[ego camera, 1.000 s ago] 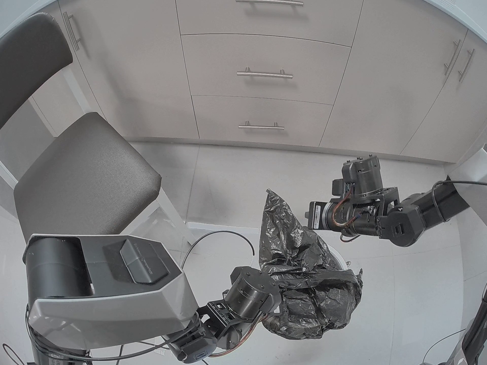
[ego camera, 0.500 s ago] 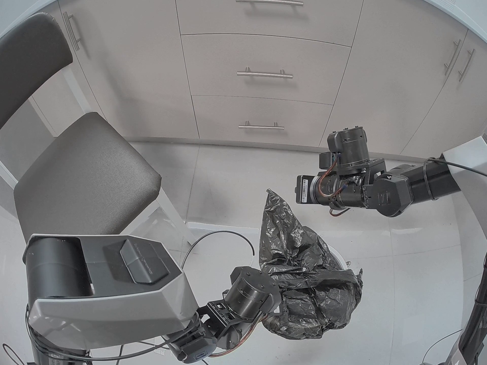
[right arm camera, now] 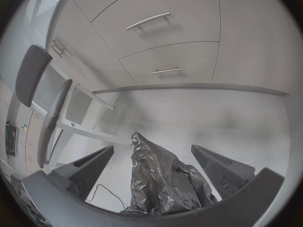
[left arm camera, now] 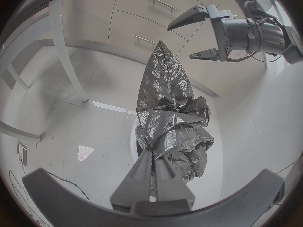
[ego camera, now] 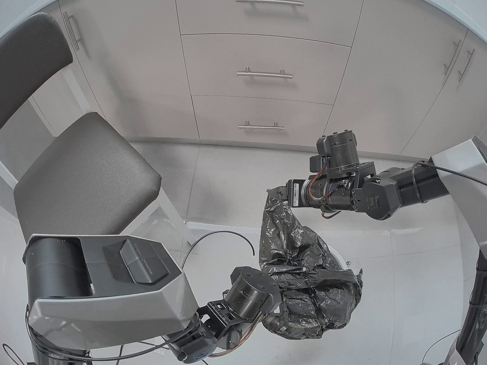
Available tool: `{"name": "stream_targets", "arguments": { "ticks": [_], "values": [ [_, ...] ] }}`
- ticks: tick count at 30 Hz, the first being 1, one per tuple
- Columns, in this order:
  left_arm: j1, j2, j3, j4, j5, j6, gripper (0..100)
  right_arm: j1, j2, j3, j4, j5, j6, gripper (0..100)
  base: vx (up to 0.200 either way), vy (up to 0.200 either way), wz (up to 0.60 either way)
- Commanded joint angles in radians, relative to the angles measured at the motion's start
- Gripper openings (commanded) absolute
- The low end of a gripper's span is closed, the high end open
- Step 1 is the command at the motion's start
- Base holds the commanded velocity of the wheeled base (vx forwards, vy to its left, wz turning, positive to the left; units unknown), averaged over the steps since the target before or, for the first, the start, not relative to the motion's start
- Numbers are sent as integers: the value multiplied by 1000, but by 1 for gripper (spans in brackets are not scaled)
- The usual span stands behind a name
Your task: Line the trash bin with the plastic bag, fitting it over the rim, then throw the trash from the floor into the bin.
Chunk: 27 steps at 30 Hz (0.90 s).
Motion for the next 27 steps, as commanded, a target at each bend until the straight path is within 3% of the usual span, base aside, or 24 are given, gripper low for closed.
{"name": "stream_targets", "arguments": {
  "ticks": [1, 24, 25, 27],
  "values": [
    [1, 1, 0, 0, 1, 0, 0, 5, 57, -33, -1, -20, -2, 100, 0, 0, 0],
    [-1, 3, 2, 0, 1, 0, 0, 35, 170, -102, -1, -57, -34, 100, 0, 0, 0],
    [1, 3, 2, 0, 1, 0, 0, 37, 170, -109, -1, -57, -34, 0, 0, 0, 0],
    [1, 3, 2, 0, 1, 0, 0, 37, 170, -113, -1, -57, -34, 0, 0, 0, 0]
  ]
}}
